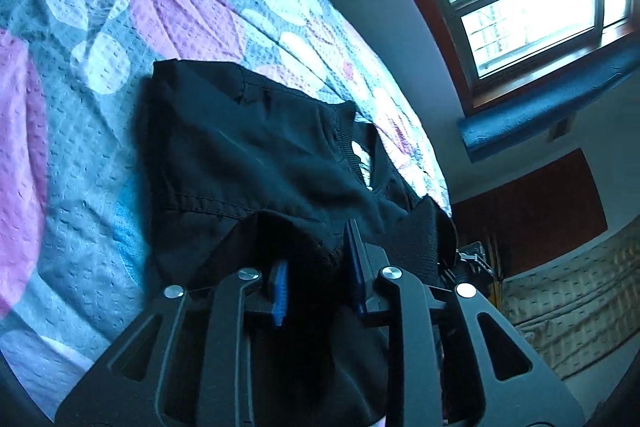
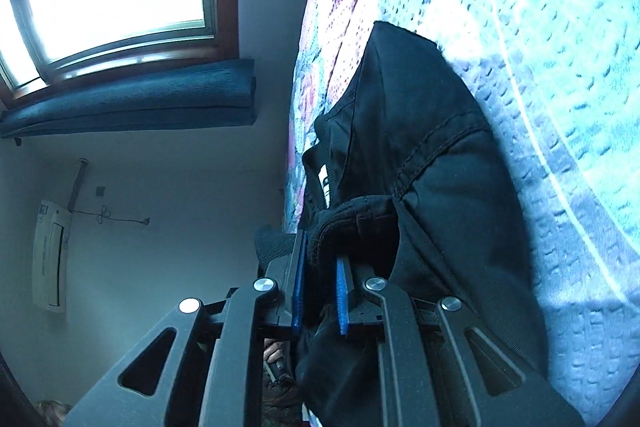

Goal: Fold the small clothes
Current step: 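Lift the hem with both tools and fold it toward the collar, then lower the hem onto the collar and open both tools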

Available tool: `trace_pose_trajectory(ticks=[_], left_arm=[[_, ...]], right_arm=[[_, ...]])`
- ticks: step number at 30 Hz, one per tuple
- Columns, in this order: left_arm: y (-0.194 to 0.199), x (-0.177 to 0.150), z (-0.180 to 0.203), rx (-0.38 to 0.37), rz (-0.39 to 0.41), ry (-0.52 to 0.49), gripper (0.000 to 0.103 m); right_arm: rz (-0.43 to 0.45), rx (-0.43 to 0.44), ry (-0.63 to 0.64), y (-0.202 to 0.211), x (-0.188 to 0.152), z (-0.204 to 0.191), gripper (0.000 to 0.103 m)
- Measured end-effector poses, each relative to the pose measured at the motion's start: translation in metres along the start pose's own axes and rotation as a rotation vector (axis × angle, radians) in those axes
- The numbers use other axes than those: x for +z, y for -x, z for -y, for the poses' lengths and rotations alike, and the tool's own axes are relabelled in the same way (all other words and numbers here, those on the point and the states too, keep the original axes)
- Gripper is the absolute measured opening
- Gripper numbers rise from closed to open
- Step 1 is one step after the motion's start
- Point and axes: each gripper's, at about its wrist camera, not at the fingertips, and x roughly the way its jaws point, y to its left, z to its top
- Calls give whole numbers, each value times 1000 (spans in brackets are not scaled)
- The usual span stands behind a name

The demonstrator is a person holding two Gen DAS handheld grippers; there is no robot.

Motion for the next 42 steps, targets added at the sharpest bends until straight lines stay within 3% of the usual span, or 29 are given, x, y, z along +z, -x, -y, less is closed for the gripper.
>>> trace_pose_trajectory(ticks=[6,9,11,14,19,21,29,31,35,42], left_arm=[[35,0,2,38,99,-21,47],[48,2,-1,90,120,-49,50],[50,4,2,111,106,-91,51],[39,6,18,172,61,-214,59],[-1,13,44,292,-18,-429,66],[-18,18,45,301,-67,-462,67],[-59,38,31,262,-191,-435,67],[-62,42,25,254,-200,-408,67],[-68,46,17,239,-217,-375,67],[-76,41,21,271,-220,-410,67]], right_arm=[[27,16,63,14,-1,-7,33],[37,-71,154,23,-7,-20,36],[50,-153,226,27,-8,-31,39],[46,-205,293,28,-7,-44,40],[27,-308,404,13,7,-58,40],[6,-358,446,2,13,-63,41],[-46,-390,529,-24,29,-73,45],[-59,-395,557,-28,28,-77,46],[-80,-368,581,-33,28,-79,59],[-98,-393,590,-37,30,-80,60]])
